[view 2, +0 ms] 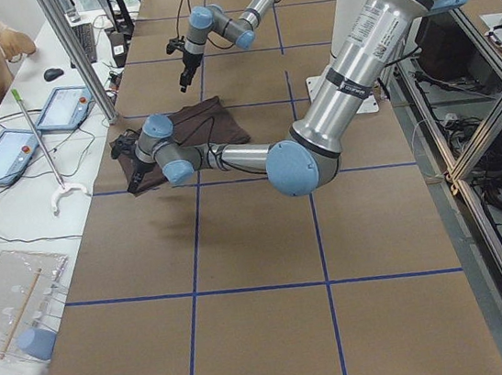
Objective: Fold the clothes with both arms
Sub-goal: 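Move the right gripper to the shirt's collar corner and grasp it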
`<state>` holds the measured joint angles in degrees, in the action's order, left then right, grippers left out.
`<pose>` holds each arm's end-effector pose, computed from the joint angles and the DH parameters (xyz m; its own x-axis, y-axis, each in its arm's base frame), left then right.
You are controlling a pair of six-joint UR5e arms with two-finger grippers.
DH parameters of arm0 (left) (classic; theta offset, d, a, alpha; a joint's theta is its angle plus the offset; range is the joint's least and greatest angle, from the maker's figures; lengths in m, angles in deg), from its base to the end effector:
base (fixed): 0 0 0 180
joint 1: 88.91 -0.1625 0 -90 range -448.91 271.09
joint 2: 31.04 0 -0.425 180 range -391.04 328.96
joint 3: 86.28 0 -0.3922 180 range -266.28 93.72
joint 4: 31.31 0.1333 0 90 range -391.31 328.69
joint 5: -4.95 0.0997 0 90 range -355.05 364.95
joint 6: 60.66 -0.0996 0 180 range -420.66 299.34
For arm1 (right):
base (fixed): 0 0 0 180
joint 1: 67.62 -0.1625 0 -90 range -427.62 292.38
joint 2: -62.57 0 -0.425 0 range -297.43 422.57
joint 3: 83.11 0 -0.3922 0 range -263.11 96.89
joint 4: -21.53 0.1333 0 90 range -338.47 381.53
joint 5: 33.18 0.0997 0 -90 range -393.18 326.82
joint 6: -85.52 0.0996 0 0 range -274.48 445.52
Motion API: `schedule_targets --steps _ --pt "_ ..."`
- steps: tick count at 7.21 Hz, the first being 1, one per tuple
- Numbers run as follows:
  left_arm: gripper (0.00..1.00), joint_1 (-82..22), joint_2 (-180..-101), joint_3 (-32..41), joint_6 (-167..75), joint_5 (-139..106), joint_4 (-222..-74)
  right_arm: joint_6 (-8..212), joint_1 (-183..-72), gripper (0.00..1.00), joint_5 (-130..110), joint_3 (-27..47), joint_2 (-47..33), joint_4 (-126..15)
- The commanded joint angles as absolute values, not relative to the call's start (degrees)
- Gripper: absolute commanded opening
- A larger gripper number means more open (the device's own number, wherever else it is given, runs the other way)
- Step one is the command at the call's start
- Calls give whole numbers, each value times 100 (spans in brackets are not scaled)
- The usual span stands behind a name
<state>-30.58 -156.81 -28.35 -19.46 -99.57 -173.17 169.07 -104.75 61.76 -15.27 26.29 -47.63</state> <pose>0.3151 -0.7171 0.4543 0.7338 0.1978 -0.6499 0.2478 0.8129 0.5271 -0.5755 -0.5921 0.1903 0.5448 0.2721 0.7932 -0.4889 0.8716 0.0368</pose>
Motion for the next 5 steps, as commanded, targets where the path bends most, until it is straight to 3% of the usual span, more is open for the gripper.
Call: schedule_targets --steps 1,5 --pt "100 -3055 -15646 -2783 -1918 -9973 -17325 16902 -10436 56 6139 -2306 2960 -4456" --pt "100 -3055 -15637 -2783 -1918 -9964 -17325 16858 -10313 55 5902 -2887 3189 -4438"
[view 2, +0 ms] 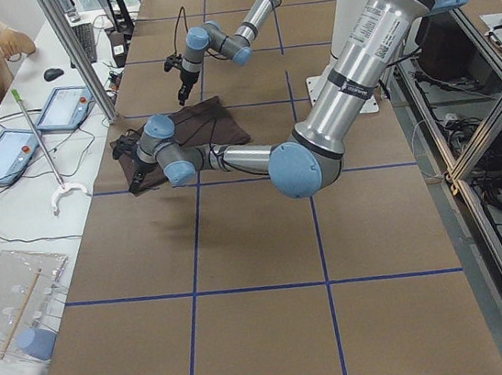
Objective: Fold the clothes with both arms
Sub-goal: 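Move the right gripper to the shirt's collar corner and grasp it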
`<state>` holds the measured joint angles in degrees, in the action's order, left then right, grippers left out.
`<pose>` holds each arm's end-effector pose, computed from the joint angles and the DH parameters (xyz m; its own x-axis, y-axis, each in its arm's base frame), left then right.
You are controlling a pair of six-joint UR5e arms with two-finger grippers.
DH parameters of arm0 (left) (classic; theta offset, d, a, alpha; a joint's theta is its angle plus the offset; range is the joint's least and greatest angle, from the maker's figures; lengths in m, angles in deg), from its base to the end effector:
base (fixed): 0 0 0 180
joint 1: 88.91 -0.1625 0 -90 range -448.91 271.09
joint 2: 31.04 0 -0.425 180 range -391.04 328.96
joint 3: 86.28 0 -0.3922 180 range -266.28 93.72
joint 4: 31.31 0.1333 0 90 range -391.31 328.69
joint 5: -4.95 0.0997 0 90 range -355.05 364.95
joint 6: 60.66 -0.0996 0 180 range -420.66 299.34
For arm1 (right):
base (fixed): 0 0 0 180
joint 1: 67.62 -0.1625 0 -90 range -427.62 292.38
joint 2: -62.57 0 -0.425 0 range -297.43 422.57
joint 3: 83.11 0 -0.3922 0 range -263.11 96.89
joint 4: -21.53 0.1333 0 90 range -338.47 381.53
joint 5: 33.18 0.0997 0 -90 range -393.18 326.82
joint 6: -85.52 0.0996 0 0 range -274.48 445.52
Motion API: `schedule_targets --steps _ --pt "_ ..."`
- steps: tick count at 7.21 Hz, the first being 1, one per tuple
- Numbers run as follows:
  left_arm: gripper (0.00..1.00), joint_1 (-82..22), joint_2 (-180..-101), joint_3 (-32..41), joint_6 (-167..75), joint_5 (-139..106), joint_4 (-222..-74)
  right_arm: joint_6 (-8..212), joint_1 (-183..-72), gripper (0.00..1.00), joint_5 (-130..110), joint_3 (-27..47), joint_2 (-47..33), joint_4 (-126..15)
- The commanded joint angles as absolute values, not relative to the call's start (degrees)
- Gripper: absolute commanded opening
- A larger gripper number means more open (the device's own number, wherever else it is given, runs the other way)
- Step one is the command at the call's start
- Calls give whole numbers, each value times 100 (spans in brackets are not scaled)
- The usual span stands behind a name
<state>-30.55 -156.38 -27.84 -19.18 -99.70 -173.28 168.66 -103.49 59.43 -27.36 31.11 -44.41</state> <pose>0.3134 -0.7148 0.4552 0.7305 0.1962 -0.6541 0.2517 0.8130 0.5250 -0.6219 -0.6086 0.2146 0.6013 0.2875 0.7455 -0.4894 0.8700 0.0592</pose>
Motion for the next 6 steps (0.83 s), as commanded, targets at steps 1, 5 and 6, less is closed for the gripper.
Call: schedule_targets --steps 1,5,6 --pt "100 -3055 -15629 -2783 -1927 -9973 -17325 16867 -10287 54 5884 -2923 3216 -4438" --pt "100 -3055 -15620 -2783 -1918 -9964 -17325 16867 -10207 36 5787 -3196 3286 -4166" --pt "100 -3055 -15620 -2783 -1918 -9964 -17325 16867 -10207 2 5787 -3196 3286 -4175"
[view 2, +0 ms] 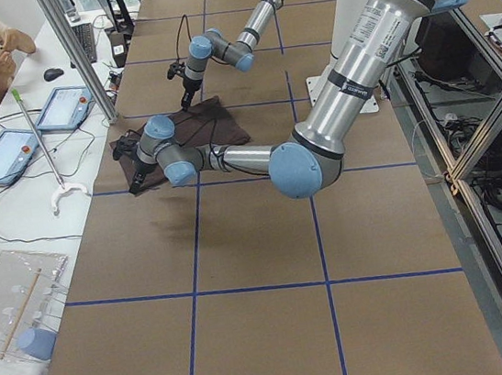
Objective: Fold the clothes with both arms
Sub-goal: 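Move the right gripper to the shirt's collar corner and grasp it, then drag the collar corner toward the robot with the right gripper, straightening the shirt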
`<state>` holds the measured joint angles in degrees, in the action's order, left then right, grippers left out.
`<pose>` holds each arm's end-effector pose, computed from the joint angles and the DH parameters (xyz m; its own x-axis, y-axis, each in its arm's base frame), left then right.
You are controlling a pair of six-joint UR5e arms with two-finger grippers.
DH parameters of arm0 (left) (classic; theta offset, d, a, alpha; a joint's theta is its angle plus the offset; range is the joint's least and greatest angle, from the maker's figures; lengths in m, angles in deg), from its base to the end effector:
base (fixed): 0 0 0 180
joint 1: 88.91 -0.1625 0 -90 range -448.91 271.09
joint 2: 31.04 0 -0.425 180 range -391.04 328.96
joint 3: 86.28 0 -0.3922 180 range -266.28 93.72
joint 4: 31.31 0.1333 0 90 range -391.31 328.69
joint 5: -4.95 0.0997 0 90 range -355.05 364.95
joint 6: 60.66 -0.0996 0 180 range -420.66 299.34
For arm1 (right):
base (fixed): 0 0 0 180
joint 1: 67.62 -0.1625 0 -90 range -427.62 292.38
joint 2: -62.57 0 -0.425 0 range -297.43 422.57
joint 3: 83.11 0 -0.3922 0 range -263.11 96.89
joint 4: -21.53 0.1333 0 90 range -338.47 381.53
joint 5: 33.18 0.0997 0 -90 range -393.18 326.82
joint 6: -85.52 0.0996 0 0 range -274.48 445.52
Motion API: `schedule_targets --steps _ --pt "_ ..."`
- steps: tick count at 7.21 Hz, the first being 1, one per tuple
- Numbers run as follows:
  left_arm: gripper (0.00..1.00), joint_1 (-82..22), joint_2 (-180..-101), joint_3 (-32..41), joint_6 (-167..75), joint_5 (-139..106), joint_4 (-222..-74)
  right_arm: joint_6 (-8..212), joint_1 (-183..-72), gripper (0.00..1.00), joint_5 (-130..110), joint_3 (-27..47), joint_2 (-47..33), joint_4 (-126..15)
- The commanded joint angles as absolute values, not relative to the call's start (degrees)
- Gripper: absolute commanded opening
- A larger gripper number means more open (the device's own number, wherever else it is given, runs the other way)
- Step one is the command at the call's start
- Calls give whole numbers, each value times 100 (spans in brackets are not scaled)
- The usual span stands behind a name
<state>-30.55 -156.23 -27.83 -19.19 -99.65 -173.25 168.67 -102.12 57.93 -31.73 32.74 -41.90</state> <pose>0.3130 -0.7142 0.4572 0.7320 0.1943 -0.6530 0.2512 0.8140 0.5238 -0.6460 -0.6034 0.2221 0.6124 0.2762 0.7408 -0.4848 0.8713 0.0760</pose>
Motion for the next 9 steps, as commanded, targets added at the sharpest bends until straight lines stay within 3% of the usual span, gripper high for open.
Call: schedule_targets --steps 1,3,5,9 --pt "100 -3064 -15620 -2783 -1918 -9964 -17325 16841 -10207 0 5787 -3196 3286 -4192" --pt "100 -3072 -15620 -2783 -1909 -9964 -17334 16779 -10207 0 5787 -3100 3286 -4219" --pt "100 -3090 -15628 -2775 -1900 -9964 -17334 16788 -10181 0 5813 -2462 3095 -4576" --pt "100 -3116 -15628 -2643 -1892 -9973 -17334 16840 -9446 0 5437 1004 622 -5324"
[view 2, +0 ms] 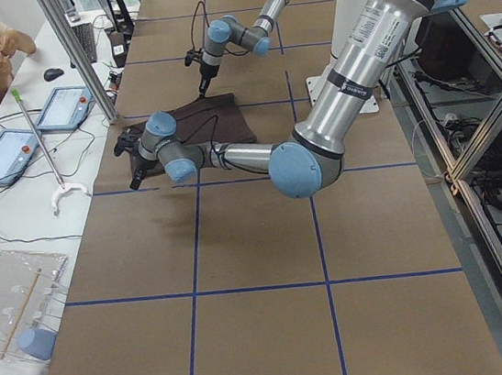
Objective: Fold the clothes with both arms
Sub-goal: 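Drag the collar corner toward the robot with the right gripper, straightening the shirt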
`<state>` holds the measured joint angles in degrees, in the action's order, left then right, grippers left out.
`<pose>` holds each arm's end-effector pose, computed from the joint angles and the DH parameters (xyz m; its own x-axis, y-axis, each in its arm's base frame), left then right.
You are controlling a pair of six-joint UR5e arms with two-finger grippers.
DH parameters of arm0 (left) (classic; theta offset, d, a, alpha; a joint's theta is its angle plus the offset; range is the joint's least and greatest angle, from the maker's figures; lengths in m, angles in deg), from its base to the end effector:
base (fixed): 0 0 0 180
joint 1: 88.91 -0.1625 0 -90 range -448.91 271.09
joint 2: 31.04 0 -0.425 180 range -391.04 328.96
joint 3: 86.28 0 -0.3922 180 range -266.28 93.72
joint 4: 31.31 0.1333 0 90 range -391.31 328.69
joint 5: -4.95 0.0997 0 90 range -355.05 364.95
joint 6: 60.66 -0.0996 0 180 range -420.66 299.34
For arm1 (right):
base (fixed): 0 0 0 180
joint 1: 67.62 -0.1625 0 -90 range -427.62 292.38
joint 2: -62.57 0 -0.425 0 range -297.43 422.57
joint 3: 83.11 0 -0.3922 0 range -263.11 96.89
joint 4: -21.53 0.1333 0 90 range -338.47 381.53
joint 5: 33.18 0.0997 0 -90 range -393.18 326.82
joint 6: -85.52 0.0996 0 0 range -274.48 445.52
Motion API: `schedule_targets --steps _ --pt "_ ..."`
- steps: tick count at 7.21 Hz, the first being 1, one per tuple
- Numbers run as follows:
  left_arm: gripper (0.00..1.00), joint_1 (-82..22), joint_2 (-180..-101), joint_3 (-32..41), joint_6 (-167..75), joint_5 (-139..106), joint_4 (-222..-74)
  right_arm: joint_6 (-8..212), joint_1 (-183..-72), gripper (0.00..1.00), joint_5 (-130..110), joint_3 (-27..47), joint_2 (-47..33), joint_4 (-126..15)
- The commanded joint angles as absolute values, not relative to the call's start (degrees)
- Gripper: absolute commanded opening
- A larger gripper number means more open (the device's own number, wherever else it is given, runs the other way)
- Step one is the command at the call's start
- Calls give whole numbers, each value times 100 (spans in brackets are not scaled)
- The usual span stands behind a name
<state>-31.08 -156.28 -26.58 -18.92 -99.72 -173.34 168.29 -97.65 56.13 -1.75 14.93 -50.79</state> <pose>0.3191 -0.7103 0.4448 0.7199 0.2113 -0.6612 0.2534 0.8068 0.5337 -0.5843 -0.4931 0.2430 0.5998 0.2014 0.7744 -0.4365 0.8934 0.1058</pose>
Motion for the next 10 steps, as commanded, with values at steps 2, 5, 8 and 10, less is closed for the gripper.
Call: schedule_targets --steps 2,5,8,10 --pt "100 -3178 -15637 -2643 -1892 -9973 -17342 16858 -8874 0 5007 2213 -497 -5361" --pt "100 -3222 -15637 -2581 -1883 -9973 -17325 16806 -8749 99 4979 2561 -1002 -5352" --pt "100 -3231 -15628 -2590 -1883 -9973 -17316 16059 -8234 100 4709 2946 -1038 -5379" --pt "100 -3222 -15628 -2590 -1883 -9973 -17316 15307 -7459 95 3742 2947 -1038 -5379"
